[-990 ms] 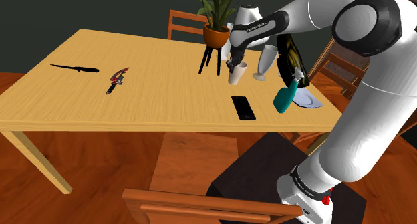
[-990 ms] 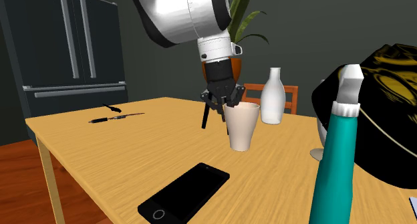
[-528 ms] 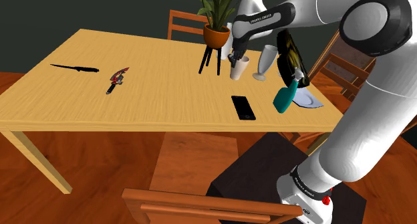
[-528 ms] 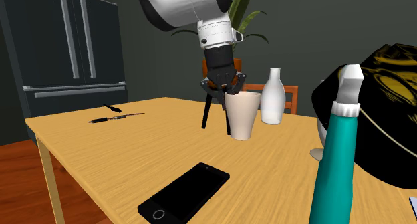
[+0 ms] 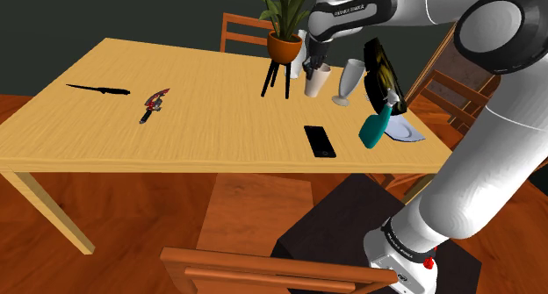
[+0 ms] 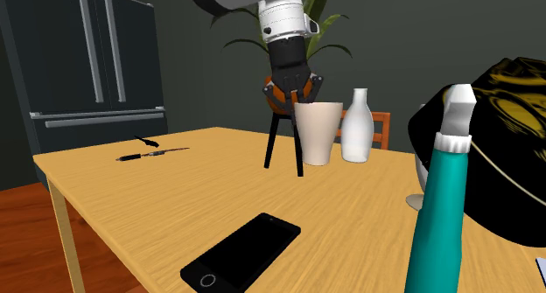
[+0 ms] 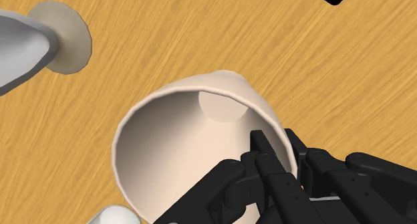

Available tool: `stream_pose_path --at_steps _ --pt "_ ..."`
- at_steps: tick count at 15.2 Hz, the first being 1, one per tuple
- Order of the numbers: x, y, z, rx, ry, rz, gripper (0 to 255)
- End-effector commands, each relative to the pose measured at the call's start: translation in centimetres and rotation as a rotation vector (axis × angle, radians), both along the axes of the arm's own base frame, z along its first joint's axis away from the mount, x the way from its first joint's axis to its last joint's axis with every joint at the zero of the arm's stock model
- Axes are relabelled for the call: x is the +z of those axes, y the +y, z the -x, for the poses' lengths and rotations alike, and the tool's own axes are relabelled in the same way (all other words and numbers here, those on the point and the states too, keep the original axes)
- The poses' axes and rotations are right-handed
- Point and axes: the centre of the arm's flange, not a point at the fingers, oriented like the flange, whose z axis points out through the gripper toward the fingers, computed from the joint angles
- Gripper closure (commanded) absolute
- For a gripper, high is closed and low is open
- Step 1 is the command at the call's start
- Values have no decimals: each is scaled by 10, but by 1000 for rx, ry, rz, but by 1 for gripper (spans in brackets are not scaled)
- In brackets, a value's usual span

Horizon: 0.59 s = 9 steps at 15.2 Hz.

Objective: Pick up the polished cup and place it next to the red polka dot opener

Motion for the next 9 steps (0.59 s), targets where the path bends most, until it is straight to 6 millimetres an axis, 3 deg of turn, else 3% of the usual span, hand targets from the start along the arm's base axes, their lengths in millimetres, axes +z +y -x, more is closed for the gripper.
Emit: stream_pose_path --at_steps 1,9 --pt "12 0 0 0 0 0 255" --pt "54 0 0 0 0 0 255"
